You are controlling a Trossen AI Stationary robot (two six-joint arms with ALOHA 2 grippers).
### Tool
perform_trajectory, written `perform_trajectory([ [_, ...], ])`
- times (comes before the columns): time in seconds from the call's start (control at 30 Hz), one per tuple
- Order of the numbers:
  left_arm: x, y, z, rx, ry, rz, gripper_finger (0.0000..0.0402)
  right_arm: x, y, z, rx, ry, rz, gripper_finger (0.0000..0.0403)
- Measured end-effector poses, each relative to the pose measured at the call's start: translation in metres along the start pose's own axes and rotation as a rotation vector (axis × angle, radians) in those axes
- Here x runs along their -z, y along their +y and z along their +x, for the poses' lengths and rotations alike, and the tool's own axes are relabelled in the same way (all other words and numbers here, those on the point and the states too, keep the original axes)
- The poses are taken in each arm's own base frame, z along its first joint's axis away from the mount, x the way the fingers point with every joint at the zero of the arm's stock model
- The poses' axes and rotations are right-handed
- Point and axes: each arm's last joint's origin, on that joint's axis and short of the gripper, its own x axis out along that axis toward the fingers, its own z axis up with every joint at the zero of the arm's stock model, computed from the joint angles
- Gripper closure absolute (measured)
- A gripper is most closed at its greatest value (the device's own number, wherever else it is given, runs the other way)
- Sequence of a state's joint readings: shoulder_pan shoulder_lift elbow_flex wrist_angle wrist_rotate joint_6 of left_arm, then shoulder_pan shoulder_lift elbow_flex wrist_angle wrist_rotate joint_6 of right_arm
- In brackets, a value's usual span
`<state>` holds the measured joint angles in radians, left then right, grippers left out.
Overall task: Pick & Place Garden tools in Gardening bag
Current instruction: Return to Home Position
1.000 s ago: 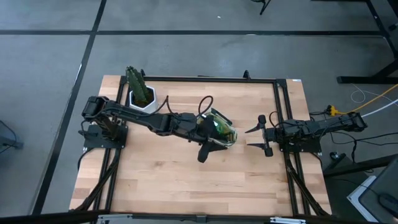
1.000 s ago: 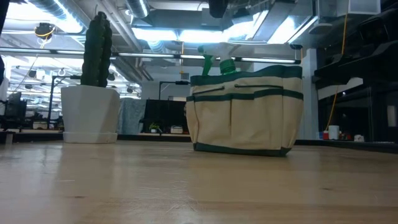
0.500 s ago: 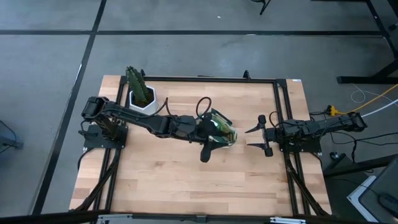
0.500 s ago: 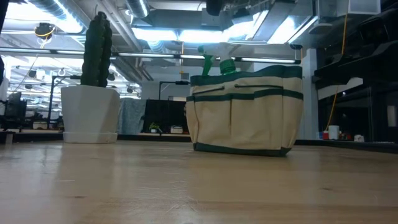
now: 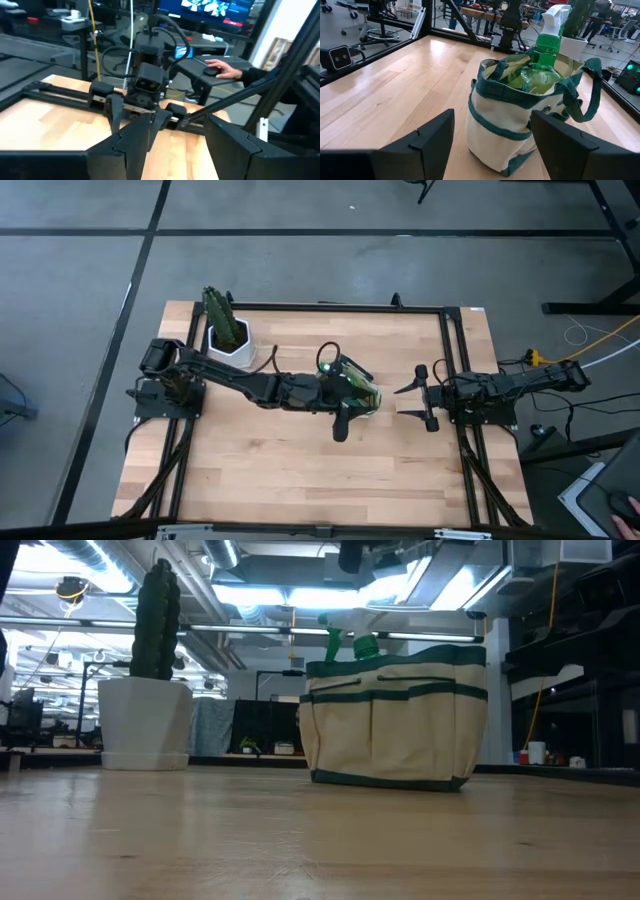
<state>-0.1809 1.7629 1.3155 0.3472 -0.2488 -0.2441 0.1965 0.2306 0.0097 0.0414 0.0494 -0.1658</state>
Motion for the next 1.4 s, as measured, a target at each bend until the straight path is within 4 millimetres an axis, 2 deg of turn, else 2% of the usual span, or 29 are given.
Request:
perform_trajectory([
  [0.23,0.009,-0.008,0.007,-0.023,-0.064,0.064,0.0219,0.0,0.0,0.0,0.0,0.0,0.0,0.0138],
  [0.43,0.013,-0.005,0.006,-0.045,-0.094,0.06,0.0219,0.0,0.0,0.0,0.001,0.0,0.0,0.0138],
  [0.73,0.066,0.01,-0.022,0.016,-0.266,0.007,0.0219,0.0,0.0,0.0,0.0,0.0,0.0,0.0138],
  [0.83,0.075,0.013,-0.033,0.035,-0.325,-0.008,0.0219,0.0,0.0,0.0,0.001,0.0,0.0,0.0138],
  [0.97,0.087,0.015,-0.042,0.039,-0.292,-0.008,0.0219,0.0,0.0,0.0,0.0,0.0,0.0,0.0138],
  [1.17,0.084,0.016,-0.064,0.017,-0.299,-0.024,0.0219,0.0,0.0,0.0,0.001,0.0,0.0,0.0138],
  [1.4,0.07,0.019,-0.095,0.018,-0.302,0.023,0.0219,0.0,0.0,0.0,0.001,0.0,0.0,0.0138],
])
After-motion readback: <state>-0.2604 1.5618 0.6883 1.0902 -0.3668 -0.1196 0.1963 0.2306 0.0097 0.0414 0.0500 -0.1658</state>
